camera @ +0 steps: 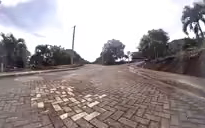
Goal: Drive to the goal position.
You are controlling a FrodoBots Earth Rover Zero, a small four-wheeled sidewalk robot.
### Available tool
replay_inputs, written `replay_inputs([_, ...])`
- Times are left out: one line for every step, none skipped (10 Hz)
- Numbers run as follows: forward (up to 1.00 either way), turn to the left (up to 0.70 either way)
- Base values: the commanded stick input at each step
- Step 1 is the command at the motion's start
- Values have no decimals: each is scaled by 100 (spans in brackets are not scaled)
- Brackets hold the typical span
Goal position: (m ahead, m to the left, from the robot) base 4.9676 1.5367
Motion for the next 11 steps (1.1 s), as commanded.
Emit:
replay_inputs([70, 0])
replay_inputs([70, 0])
replay_inputs([70, 0])
replay_inputs([70, 0])
replay_inputs([70, 0])
replay_inputs([70, 0])
replay_inputs([70, 0])
replay_inputs([70, 0])
replay_inputs([70, 0])
replay_inputs([70, 0])
replay_inputs([70, 0])
